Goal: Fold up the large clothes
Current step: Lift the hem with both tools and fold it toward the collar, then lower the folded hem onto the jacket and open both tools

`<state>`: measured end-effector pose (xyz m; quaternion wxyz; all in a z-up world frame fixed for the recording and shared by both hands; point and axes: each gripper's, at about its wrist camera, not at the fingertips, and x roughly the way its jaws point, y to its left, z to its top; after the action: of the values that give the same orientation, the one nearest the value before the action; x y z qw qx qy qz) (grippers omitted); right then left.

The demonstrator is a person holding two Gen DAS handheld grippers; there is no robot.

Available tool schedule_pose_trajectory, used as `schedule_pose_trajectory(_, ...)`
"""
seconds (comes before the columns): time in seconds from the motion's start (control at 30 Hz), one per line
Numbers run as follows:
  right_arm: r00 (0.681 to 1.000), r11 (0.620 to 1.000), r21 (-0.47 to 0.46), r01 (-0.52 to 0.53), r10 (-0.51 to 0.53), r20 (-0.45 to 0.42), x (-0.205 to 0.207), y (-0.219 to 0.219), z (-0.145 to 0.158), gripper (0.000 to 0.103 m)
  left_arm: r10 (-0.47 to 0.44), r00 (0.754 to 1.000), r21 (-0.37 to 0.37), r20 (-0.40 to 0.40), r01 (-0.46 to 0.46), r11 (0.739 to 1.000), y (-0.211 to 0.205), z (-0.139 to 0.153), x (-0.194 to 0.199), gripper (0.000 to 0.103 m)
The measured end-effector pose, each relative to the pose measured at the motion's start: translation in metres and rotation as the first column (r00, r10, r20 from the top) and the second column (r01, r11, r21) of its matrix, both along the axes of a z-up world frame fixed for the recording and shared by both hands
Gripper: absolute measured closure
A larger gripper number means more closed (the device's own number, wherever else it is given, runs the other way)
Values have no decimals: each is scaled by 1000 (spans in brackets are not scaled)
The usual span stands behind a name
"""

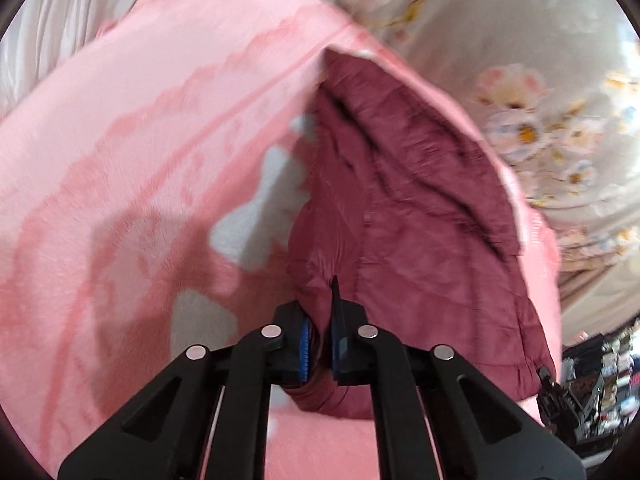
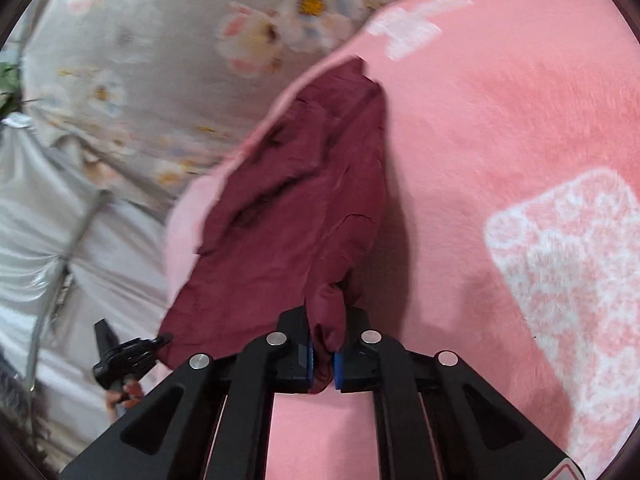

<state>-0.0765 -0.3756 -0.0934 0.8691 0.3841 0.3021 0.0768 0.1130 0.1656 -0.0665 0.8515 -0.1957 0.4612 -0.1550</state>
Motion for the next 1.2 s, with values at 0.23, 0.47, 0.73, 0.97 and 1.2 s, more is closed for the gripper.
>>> schedule_pose_trajectory(0.23, 941, 996, -84, 6, 23, 337, -89, -2, 97, 98, -24, 990, -131, 141, 43, 990, 22, 89, -73, 99)
schedule_pose_trajectory(0.47, 862, 984, -141, 108, -22, 507, -103, -4, 169, 98, 29, 948, -161, 316, 24, 987, 30, 174, -101, 99)
schedule_pose_trajectory(0.73, 932, 949, -156, 274, -223, 285, 44, -37, 133, 98, 45, 971, 71, 233, -63, 995, -43, 153, 40, 98)
schedule_pose_trajectory(0.97, 950, 918, -251, 308, -309, 36, 149, -49, 54, 98, 82, 996, 301, 43, -92, 949, -97, 49, 146, 98)
schedule_pose_trajectory(1.2, 936, 904, -299, 306, -343, -77, 187, -54, 6, 98, 75, 997, 379, -23, -61, 923, -112, -12, 179, 96)
